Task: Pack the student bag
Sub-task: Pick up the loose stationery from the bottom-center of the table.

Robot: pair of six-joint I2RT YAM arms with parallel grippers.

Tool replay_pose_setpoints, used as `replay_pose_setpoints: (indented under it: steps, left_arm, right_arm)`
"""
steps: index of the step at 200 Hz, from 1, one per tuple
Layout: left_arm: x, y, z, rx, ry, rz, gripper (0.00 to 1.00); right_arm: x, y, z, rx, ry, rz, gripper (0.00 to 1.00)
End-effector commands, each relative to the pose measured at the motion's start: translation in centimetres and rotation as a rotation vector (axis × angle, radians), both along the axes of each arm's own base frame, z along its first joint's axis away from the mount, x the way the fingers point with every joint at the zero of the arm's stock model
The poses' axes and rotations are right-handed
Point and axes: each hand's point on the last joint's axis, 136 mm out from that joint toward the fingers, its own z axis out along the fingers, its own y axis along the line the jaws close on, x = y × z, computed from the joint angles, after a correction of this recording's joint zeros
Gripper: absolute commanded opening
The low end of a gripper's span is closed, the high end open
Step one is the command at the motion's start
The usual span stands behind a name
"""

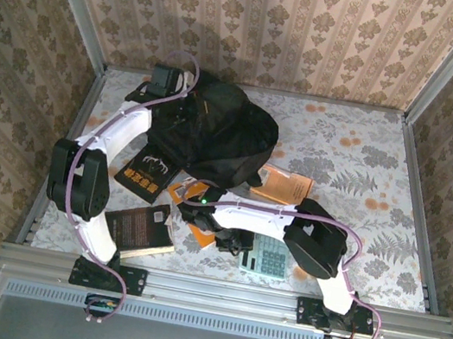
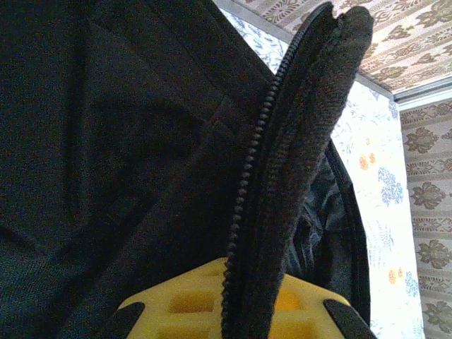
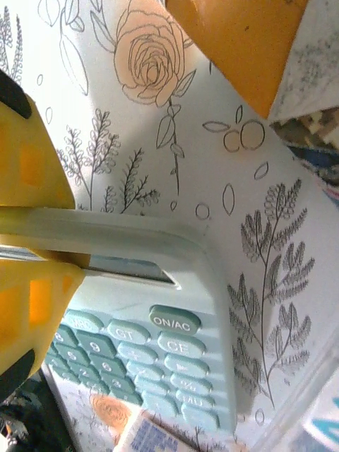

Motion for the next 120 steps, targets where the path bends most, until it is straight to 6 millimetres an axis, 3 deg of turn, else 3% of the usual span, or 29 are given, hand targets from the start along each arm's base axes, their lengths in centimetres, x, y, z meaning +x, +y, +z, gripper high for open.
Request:
replay_pose_setpoints:
  steps: [1, 29, 77, 117, 120]
  left_arm:
    - [0.4, 0.2, 0.2, -0.020, -0.007, 0.001, 0.00]
    - [0.3, 0.0, 0.8, -0.017, -0.021, -0.019, 0.00]
    - [-0.1, -0.8, 1.7, -0.032, -0.041, -0.054, 0.00]
    - [-1.0, -2.1, 3.2, -0.022, -0.083, -0.108, 0.00]
    - [-1.1, -2.1, 3.5, -0.022, -0.091, -0.112, 0.00]
  right_arm:
    - [0.8, -0.2, 2.2, 0.015, -0.064, -0.001, 0.08]
    - [1.6, -0.1, 5.6, 0.080, -0.129, 0.002, 0.04]
    - [3.6, 0.3, 10.8, 0.358, -0.232, 0.027, 0.00]
    - [6.6, 0.5, 16.1, 0.740, -0.352, 0.019, 0.00]
    - [6.7, 0.4, 17.3, 0.795, -0.374, 0.022, 0.00]
